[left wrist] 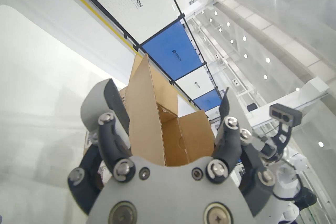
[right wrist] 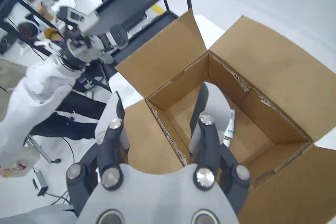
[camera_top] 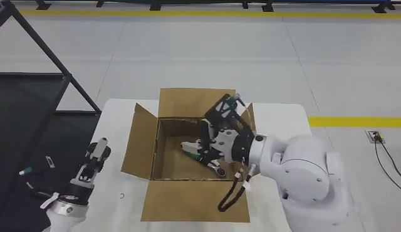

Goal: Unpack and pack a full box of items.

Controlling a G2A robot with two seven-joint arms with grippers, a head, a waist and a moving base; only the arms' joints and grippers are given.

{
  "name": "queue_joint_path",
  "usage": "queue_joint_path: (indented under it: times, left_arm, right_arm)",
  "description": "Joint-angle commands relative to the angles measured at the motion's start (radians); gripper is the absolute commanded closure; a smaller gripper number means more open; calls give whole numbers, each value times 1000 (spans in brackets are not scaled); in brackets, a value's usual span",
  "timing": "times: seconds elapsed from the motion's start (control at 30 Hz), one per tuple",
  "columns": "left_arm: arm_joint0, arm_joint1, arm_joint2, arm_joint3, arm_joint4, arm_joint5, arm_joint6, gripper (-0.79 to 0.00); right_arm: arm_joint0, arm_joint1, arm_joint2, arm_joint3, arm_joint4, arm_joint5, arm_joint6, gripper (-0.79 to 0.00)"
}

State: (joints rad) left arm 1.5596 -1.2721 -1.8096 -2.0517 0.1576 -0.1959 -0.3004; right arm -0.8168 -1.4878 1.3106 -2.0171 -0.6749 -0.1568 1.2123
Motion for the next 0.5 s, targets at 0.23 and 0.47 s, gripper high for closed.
queue_joint_path:
  times: [0.23,0.47]
  left_arm:
    - [-35,19,23,36,-25,-27,-233,0]
    - [-44,28,72,25,14,-20,-308,0]
  right_arm:
    - [-197,34,351,-122,69,128,-135,0]
    - [-219,54,423,5,60,185,-119,0]
